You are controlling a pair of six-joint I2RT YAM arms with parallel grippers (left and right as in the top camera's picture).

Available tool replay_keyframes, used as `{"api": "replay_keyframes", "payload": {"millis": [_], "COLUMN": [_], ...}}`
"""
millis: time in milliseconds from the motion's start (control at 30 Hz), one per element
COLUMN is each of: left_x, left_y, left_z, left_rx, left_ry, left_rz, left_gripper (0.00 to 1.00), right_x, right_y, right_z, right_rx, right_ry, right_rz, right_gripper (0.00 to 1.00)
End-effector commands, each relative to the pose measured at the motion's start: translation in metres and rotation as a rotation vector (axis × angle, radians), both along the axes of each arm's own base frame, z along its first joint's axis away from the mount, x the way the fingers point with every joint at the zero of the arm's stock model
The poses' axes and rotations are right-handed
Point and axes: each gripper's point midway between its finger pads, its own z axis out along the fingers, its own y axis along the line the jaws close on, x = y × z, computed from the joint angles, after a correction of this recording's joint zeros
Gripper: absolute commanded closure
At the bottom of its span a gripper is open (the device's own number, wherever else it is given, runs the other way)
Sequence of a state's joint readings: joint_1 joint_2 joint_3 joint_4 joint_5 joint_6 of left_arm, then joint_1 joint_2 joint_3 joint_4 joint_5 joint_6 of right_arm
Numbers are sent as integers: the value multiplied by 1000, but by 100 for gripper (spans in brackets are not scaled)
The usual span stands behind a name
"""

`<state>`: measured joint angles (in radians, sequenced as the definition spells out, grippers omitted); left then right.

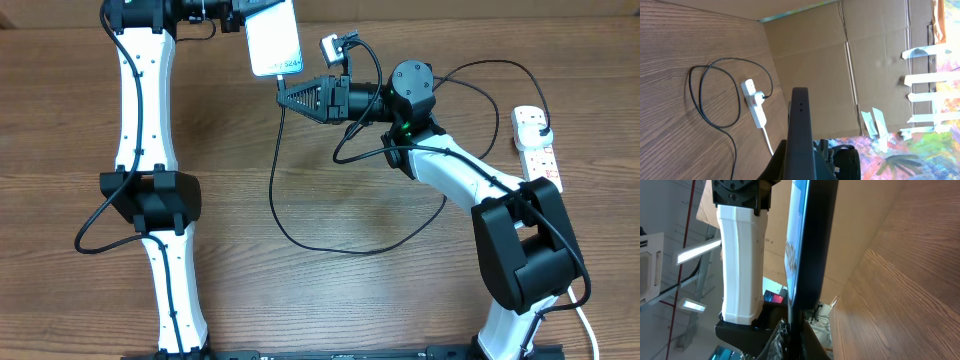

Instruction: Plug charger to phone and switch on socket

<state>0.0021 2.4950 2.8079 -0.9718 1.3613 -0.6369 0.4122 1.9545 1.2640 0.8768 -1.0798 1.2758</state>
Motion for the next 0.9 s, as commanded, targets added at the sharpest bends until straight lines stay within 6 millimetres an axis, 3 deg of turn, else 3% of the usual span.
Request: {"api": "replay_keyframes", "payload": {"millis": [0, 867], "left_x": [-10, -22], "left_y": [-3, -15], "left_z": [14, 20], "left_rx": [-34, -65], "left_ry": [-9, -54], "left_rz": [-44, -117], "left_gripper": [96, 96], "right_x": [7, 13], "right_y": [-3, -4], "right_z": [7, 8], "right_rx": [13, 21], "right_ry": [-15, -4], "right_rz": [-32, -64], "right_gripper": [96, 96]}}
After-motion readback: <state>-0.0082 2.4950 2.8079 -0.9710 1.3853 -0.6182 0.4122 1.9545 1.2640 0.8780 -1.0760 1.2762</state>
